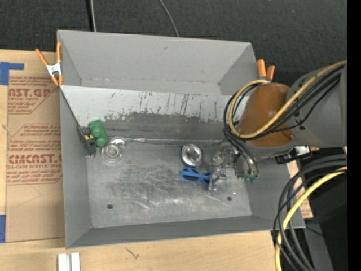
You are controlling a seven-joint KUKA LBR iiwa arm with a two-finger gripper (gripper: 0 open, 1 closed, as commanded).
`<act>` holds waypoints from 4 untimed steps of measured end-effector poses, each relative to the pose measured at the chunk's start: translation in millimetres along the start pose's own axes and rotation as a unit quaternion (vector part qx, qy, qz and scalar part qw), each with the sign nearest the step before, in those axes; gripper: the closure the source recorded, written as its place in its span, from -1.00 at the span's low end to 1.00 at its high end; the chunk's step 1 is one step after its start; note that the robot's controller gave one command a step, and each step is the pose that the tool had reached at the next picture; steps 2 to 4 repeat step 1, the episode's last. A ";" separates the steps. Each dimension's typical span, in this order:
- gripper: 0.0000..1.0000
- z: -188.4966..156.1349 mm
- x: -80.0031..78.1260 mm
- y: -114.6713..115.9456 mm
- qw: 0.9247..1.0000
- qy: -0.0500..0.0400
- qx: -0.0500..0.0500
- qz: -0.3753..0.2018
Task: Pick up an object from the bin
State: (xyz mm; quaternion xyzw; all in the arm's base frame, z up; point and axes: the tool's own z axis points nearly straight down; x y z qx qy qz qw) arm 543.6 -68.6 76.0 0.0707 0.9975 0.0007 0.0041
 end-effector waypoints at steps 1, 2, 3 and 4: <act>1.00 -160.0 0.3 -21.8 1.000 -0.001 0.001 0.008; 1.00 -160.0 0.3 -21.8 1.000 -0.001 0.001 0.008; 1.00 -160.0 0.3 -21.8 1.000 -0.001 0.001 0.008; 1.00 -160.0 0.3 -21.8 1.000 -0.001 0.001 0.008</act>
Offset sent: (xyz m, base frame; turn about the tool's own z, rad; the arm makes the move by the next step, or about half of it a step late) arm -0.0067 -0.0221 0.1553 0.0175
